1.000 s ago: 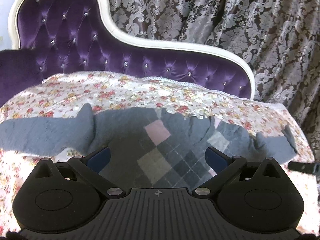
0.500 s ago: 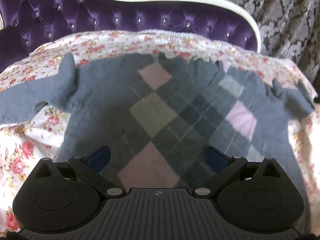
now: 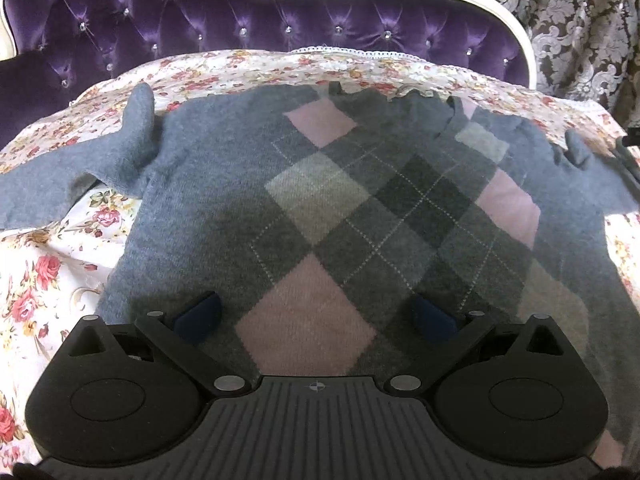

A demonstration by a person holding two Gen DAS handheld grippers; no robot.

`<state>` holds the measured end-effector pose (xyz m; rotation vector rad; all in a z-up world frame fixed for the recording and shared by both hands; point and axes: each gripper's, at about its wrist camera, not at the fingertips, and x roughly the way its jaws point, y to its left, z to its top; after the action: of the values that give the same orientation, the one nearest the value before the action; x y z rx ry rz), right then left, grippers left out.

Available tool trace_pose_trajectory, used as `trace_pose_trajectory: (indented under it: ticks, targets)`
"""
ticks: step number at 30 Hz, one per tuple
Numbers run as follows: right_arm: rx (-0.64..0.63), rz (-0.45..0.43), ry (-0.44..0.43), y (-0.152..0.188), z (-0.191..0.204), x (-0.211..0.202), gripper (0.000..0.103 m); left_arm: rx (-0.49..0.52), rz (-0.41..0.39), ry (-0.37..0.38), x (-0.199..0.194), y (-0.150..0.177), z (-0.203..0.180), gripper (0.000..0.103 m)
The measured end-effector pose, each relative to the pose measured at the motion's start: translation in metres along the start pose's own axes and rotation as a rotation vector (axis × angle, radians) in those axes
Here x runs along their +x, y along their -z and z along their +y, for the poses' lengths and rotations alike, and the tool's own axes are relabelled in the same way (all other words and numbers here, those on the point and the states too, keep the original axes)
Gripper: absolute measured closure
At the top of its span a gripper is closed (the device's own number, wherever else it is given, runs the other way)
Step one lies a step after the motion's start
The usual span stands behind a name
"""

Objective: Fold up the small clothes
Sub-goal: 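Move the right tool to the sweater's sleeve cuff and open its fingers, then grasp the sleeve cuff with the right tool and lift it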

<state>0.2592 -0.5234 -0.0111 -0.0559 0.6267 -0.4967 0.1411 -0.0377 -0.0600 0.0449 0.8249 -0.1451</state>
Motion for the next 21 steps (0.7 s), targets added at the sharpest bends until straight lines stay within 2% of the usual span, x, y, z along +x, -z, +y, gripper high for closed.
trace_pose_trajectory:
  ticks: [7,14,19,21]
  targets:
    - [-0.060,-0.002,0.047,-0.009,0.006,0.026,0.018,-0.007,0.007,-0.009,0.001,-0.002,-0.002,0.000]
    - [-0.109,0.078,0.090,0.006,0.002,0.053,0.026,-0.006,0.005,-0.011,0.002,-0.001,-0.002,0.000]
    - [-0.083,0.055,0.065,0.011,-0.006,0.054,0.027,-0.009,0.003,-0.015,0.003,-0.001,-0.003,0.000]
    - [-0.090,0.063,0.058,0.010,-0.007,0.055,0.036,-0.009,0.003,-0.017,0.003,-0.001,-0.003,0.000]
